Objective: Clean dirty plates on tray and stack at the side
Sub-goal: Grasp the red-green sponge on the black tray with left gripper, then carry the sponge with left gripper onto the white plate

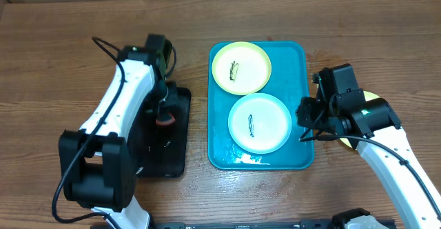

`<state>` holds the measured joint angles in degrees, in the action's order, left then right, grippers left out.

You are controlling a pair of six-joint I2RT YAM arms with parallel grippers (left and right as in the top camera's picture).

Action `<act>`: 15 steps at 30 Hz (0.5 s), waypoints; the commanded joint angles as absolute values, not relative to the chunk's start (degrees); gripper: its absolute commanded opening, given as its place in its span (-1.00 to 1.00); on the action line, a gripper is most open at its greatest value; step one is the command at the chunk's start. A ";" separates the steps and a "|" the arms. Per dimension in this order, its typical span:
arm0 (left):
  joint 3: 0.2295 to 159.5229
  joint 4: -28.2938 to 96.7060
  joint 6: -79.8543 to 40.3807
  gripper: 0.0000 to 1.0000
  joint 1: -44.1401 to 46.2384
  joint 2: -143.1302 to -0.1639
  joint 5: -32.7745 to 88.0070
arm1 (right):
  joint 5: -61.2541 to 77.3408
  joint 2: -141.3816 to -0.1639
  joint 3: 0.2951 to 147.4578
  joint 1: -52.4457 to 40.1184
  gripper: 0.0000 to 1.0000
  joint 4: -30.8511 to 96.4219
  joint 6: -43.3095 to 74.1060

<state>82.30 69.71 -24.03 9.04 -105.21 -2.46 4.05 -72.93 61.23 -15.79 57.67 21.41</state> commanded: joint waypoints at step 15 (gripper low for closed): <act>88.14 74.17 -23.79 -0.91 9.43 -95.13 -6.24 | 1.04 -82.85 59.86 -16.01 -0.12 53.47 23.97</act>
